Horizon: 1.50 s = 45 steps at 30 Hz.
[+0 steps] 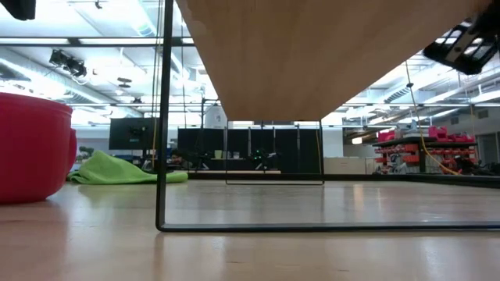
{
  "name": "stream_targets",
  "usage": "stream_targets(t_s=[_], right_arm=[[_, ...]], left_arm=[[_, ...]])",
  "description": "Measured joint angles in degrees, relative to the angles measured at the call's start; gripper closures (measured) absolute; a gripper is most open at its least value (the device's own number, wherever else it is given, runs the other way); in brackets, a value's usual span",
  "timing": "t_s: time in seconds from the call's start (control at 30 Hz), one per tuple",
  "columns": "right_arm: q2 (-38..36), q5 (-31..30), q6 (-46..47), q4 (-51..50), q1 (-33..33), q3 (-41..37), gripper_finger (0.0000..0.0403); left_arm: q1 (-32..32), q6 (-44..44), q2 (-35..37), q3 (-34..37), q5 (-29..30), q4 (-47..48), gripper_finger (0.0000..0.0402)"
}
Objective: Stack small to large cups/mugs on shelf
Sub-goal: Put the orange mug on the shelf
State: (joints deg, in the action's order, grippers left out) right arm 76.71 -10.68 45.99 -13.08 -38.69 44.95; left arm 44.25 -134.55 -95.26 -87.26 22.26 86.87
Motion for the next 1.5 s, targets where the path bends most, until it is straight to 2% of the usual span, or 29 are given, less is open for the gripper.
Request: stream_targets(t_s=[0.5,0.77,0.97,1.1,1.33,1.5], right_arm=[[0.61,0.78,-2.42,2.12,1.85,0.02,0.037],[0.63,1.09,-3.14,2.4,3.09,0.02,0.037],[-0.13,1.48,-1.34,-0.2,3.36,0.07,0.037],[-2.14,2.52,0.61,-2.43,2.78,0.07,0.037],[-5.91,2.62,0.8,-3.06,1.35,0.07,0.0363],[-6.85,2.62,2.06,-3.83,0.06,0.07,0.0346]], left_arm=[[-0.04,0.07,0.0,0.02,0.0,1.57,0.0366],[-0.04,-0.21,-0.09,1.89,-0.46,0.33,0.0376],[-0.31,-1.56,-0.1,5.29,-8.32,-4.27,0.0374],[-1.25,-2.37,-0.09,5.27,-12.45,-4.02,0.0367],[-5.13,-1.35,-0.09,5.22,-16.73,0.25,0.0366],[-6.0,-1.3,-0.04,5.2,-19.43,3.25,0.035]])
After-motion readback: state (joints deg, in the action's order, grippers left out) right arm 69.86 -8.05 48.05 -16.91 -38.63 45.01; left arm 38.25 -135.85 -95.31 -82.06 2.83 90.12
